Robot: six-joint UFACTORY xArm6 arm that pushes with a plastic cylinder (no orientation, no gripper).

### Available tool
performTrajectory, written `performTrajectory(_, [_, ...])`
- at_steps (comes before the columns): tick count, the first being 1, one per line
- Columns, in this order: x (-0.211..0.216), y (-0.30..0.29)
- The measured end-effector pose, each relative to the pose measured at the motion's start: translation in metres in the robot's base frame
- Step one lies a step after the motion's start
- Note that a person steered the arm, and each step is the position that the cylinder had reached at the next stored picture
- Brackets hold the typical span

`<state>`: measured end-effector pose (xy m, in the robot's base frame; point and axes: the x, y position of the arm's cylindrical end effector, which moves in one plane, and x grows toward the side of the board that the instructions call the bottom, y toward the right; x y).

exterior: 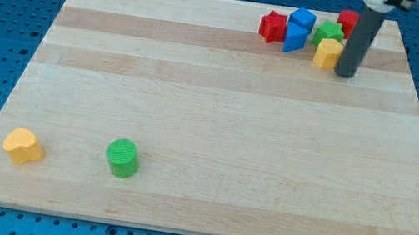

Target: Move the green circle to the center

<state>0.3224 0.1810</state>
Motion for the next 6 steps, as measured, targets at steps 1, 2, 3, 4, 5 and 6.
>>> performTrajectory(1, [-0.014,-0.007])
performTrajectory(2, [0.075,0.003])
performTrajectory(3, [0.174,-0.043])
performTrajectory(4, [0.238,-0.133])
performTrajectory(5, [0.262,-0.244])
performTrajectory(6, [0.252,-0.295])
